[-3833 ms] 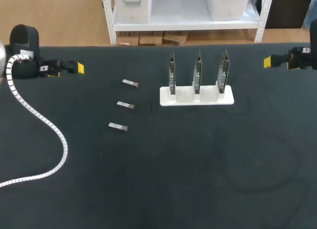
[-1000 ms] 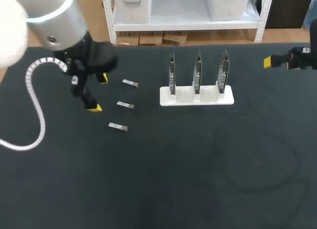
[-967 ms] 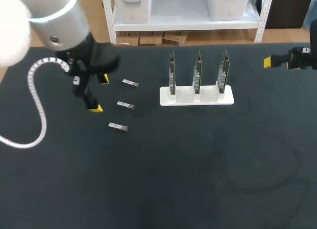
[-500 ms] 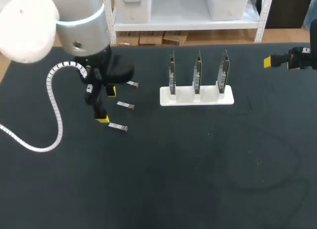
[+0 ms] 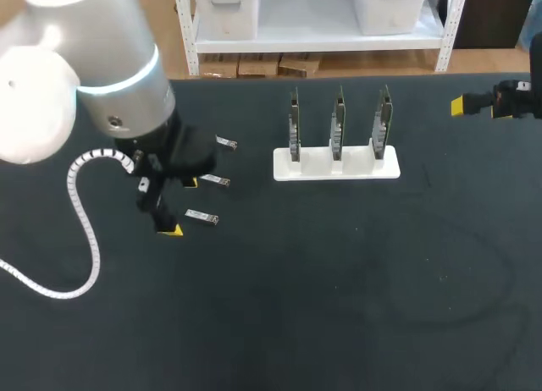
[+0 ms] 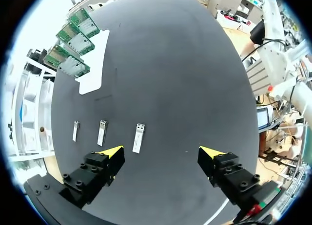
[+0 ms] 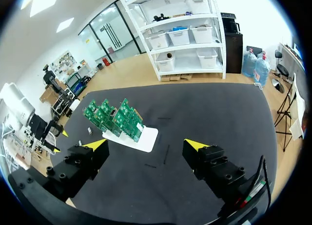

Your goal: Pick up the optical module with the left hand, and insert it into the network port with the right hand.

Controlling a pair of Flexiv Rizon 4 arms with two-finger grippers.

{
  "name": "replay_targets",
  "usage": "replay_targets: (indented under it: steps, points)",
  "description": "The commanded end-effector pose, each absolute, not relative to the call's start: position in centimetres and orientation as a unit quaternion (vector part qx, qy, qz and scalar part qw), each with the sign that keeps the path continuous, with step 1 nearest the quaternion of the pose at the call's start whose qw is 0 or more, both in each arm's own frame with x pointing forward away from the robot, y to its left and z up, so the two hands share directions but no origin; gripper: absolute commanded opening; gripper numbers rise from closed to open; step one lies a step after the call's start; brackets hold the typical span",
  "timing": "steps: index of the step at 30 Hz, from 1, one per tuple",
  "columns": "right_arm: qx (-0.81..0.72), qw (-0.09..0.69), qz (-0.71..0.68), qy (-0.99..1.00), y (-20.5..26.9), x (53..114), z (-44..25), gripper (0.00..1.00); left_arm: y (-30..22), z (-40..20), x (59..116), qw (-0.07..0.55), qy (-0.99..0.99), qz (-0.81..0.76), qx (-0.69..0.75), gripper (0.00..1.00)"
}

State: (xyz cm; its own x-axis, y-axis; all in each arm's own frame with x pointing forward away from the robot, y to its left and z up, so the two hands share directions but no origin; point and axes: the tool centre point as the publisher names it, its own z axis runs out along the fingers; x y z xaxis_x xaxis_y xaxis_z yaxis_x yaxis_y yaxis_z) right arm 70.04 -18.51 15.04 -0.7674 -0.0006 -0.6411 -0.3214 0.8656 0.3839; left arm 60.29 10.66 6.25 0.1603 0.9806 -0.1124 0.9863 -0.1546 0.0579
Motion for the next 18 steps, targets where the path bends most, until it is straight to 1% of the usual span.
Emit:
replay_targets:
  steps: [1, 14, 16, 18]
  points:
    - [-0.088, 0.330, 0.242, 0.908, -18.46, 69.95, 15.07, 1.00, 10.30, 6.20, 60.82, 0.056, 0.649, -0.027, 0.758, 1.00]
    - [-0.088, 0.330, 0.242, 0.908, -18.46, 69.95, 15.07, 1.00, 10.30, 6.20, 60.82, 0.056, 0.649, -0.027, 0.758, 1.00]
    - [-0.088, 0.330, 0.242, 0.908, -18.46, 69.95, 15.07, 1.00, 9.96, 6.55, 61.20, 0.053, 0.637, -0.016, 0.769, 1.00]
    - [-0.088, 0.330, 0.242, 0.908, -18.46, 69.95, 15.07, 1.00, 9.61, 7.07, 61.26, 0.037, 0.608, 0.011, 0.793, 1.00]
